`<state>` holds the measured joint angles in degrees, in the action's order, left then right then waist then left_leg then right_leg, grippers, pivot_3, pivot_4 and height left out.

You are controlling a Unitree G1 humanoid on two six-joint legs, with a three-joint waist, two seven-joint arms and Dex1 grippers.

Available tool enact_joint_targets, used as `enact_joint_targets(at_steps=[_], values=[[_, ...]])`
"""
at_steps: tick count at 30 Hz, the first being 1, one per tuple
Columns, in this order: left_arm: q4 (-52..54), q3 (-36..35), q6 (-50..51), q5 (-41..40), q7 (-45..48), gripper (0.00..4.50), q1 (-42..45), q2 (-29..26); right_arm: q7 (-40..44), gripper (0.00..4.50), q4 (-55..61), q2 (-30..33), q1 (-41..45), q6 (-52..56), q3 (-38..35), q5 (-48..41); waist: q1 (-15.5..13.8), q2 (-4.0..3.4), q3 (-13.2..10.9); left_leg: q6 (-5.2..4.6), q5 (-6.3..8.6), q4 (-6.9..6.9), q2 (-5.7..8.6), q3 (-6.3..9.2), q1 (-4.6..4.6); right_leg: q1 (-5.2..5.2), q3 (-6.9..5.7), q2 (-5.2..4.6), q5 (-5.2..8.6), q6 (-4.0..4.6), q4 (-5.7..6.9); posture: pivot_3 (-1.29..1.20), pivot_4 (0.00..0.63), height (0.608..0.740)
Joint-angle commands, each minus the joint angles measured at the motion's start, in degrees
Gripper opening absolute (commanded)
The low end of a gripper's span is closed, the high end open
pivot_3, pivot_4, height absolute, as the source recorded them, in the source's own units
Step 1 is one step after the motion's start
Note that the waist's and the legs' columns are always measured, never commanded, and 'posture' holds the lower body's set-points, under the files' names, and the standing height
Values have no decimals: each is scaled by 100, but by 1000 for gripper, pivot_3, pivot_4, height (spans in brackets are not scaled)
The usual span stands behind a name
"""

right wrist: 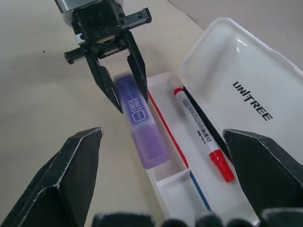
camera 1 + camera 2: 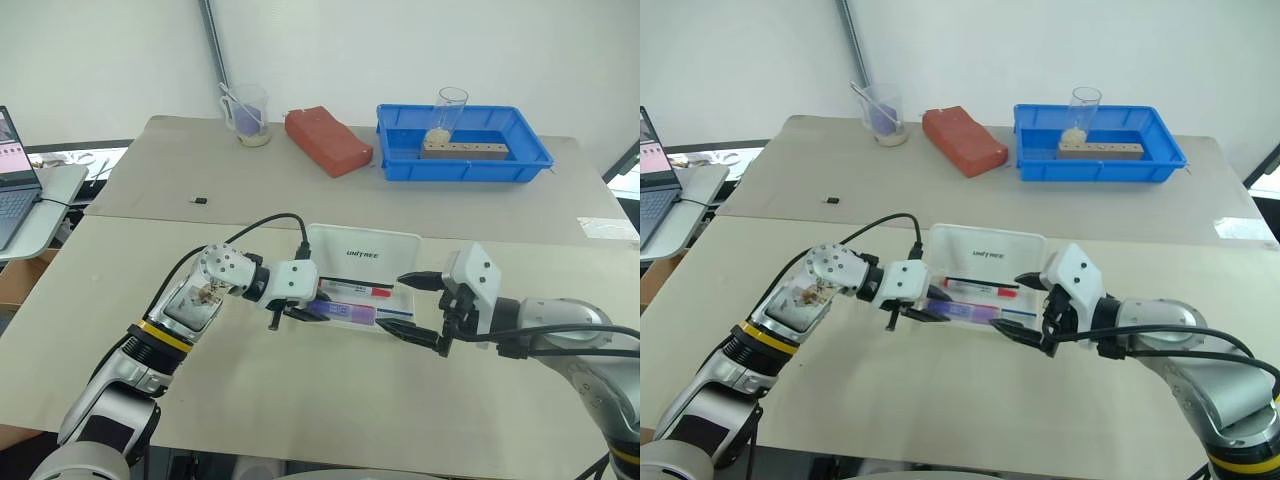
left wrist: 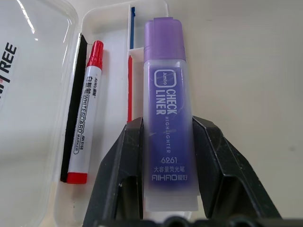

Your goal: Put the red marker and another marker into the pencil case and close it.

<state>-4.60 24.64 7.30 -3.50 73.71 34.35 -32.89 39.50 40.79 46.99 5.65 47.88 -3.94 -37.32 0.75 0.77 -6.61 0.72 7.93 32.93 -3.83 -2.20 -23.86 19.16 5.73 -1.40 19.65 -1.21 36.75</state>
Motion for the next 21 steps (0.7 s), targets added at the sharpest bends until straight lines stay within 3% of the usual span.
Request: enact_joint_targets(at_steps=[1,6,13,21], values=[[-80,-40,-208,73,10,941,176,51,-70,4500,222,71,-17,45,-299,-128,2,0,0,0,0,0,0,0,0,1,0,0,0,0,1,0,150,740],[-238,-105,-260,110,-68,941,173,135,-74,4500,245,114,-112,70,-416,-145,-2,0,0,0,0,0,0,1,0,-1,-1,0,1,-2,0,0,150,740],[-125,-179,-153,-2,-43,4413,161,167,-27,4500,72,157,-175,-27,-469,-53,1,-1,0,0,0,0,0,2,0,-1,-2,1,2,-3,0,0,150,740],[837,-554,280,-575,114,4468,330,80,372,4500,-1106,623,-310,-656,-784,655,-12,0,0,0,0,3,1,2,0,-5,-4,0,2,-3,-1,0,150,740]])
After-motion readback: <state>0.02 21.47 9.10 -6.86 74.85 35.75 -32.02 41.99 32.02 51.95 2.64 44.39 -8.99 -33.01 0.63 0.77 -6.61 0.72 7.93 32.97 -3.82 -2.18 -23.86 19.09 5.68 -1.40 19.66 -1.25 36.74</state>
